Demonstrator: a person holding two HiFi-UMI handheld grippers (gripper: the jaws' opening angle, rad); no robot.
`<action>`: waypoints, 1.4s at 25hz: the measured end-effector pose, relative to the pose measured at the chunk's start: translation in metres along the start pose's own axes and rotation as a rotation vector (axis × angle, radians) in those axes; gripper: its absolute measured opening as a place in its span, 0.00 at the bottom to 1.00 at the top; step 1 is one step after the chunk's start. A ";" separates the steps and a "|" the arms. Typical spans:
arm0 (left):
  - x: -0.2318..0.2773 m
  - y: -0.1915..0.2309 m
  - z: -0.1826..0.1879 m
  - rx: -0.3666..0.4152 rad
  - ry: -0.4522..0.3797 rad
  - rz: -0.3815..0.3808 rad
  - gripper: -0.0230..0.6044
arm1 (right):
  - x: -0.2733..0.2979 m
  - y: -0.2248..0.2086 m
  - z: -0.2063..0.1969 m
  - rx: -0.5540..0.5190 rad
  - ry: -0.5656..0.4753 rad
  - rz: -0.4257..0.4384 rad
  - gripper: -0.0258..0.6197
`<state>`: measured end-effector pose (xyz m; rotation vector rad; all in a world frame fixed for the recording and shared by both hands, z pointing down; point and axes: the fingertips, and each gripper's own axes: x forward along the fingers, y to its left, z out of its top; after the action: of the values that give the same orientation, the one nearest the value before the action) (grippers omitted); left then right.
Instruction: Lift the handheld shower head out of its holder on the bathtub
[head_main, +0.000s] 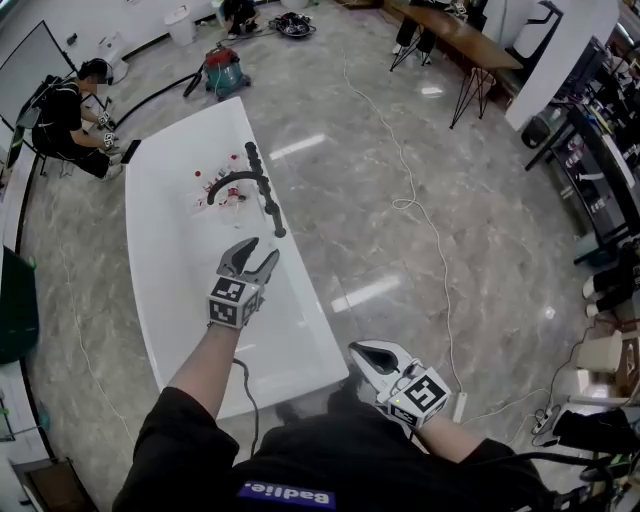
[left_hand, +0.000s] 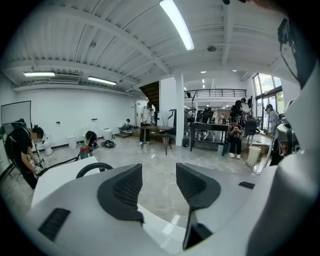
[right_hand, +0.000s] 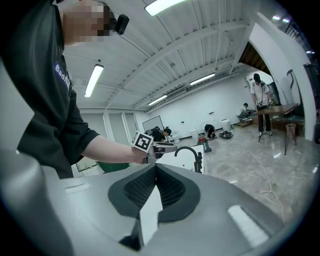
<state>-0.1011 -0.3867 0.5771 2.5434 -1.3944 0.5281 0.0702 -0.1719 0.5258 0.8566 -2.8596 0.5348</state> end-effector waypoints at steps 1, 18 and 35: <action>0.008 0.003 -0.003 -0.002 0.008 0.004 0.35 | -0.002 -0.005 -0.002 0.005 0.005 -0.004 0.04; 0.138 0.072 -0.071 -0.033 0.115 0.105 0.39 | -0.006 -0.081 -0.036 0.061 0.071 -0.054 0.04; 0.227 0.130 -0.150 -0.088 0.275 0.260 0.40 | -0.040 -0.123 -0.078 0.157 0.152 -0.146 0.04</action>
<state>-0.1311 -0.5829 0.8050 2.1357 -1.6089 0.8050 0.1713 -0.2196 0.6273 0.9932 -2.6214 0.7779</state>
